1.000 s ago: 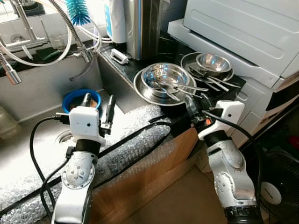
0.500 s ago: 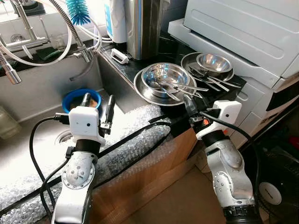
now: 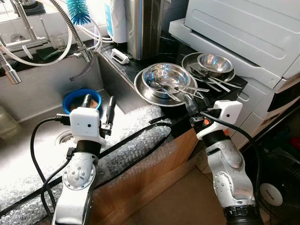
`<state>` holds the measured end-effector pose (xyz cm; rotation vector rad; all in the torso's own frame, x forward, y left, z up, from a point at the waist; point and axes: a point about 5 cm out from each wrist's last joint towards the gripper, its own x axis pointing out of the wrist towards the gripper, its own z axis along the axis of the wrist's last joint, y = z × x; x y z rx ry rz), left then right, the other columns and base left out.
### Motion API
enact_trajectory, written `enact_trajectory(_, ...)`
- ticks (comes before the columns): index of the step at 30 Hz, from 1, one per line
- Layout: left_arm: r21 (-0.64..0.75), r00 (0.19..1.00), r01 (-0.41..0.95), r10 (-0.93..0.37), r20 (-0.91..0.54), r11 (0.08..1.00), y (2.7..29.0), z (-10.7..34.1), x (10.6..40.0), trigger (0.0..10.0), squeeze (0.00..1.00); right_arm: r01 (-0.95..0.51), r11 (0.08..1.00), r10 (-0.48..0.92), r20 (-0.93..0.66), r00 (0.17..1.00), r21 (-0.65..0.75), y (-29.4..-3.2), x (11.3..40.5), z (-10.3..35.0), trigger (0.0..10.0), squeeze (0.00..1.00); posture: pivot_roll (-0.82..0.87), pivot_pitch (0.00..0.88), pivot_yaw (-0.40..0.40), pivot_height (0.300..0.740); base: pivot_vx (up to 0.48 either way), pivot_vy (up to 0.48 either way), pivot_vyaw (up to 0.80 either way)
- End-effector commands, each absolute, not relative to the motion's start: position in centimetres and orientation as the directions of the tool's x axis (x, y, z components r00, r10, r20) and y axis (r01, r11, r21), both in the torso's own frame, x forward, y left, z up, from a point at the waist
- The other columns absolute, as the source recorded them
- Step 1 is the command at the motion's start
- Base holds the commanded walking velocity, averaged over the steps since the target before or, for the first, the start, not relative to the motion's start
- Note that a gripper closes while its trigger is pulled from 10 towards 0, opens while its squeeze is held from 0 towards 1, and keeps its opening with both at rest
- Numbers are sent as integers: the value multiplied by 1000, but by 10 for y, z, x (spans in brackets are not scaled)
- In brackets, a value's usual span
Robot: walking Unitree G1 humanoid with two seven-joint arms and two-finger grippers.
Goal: Kitchen organization
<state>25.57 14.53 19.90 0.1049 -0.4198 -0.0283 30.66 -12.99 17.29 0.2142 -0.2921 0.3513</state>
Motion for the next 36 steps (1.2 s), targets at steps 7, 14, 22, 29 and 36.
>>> enact_trajectory(7,113,916,-1,-44,398,994,144,198,257,10000,0,-382,913,322,324,889,140,-126,308,175,0,0,66,98,-49,740,0,0,0)
enact_trajectory(14,115,917,-4,-42,397,993,144,198,257,10000,0,-381,914,320,328,889,141,-126,309,175,0,0,68,96,-49,740,0,0,0)
enact_trajectory(22,116,914,-12,-37,404,993,145,200,258,10000,0,-384,911,311,362,878,149,-126,310,181,0,0,70,92,-48,740,0,0,0)
enact_trajectory(29,116,912,-19,-30,409,993,146,201,258,10000,0,-394,906,310,392,866,153,-124,310,187,0,0,72,94,-48,740,0,0,0)
enact_trajectory(36,112,908,-27,-23,419,993,147,203,259,10000,0,-394,907,301,427,853,146,-123,311,198,0,0,70,94,-48,740,0,0,0)
